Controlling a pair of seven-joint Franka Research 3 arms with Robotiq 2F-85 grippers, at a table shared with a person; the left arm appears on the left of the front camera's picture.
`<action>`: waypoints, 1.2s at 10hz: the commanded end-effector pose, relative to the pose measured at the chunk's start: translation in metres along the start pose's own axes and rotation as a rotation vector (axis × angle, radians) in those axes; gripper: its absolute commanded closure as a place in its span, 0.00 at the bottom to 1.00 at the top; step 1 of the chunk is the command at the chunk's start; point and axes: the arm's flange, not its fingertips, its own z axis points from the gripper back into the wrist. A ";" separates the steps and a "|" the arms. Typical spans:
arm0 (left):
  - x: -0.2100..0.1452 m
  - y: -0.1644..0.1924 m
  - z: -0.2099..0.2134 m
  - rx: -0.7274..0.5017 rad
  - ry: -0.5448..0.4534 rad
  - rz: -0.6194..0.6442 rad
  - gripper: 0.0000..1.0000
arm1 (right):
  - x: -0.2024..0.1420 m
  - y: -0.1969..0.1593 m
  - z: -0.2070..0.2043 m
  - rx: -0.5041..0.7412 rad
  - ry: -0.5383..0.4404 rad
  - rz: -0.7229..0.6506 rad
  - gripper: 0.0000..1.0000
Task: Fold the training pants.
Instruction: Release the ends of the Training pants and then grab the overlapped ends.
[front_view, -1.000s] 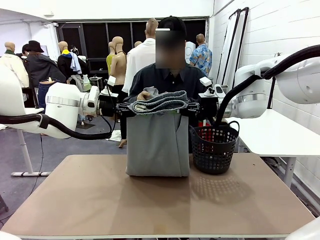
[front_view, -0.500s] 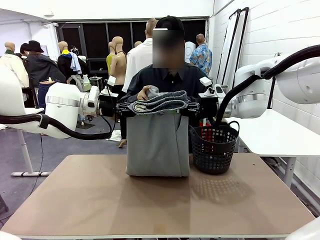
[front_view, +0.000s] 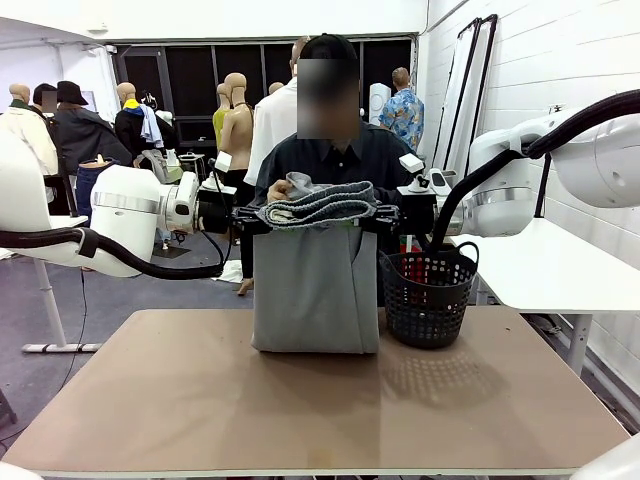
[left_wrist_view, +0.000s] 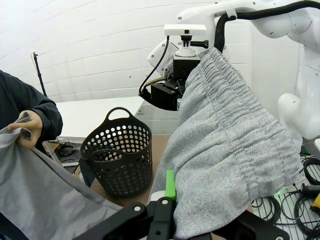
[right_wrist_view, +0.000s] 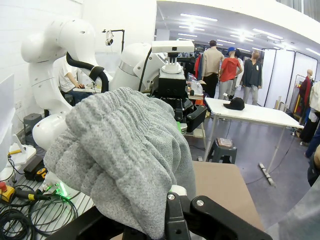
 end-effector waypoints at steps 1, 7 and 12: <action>0.002 -0.003 0.002 0.012 -0.022 0.001 1.00 | 0.002 0.002 -0.001 0.006 -0.006 0.010 1.00; 0.002 -0.003 0.002 0.012 -0.022 0.001 1.00 | 0.002 0.002 -0.001 0.006 -0.006 0.010 1.00; 0.002 -0.003 0.002 0.012 -0.022 0.001 1.00 | 0.002 0.002 -0.001 0.006 -0.006 0.010 1.00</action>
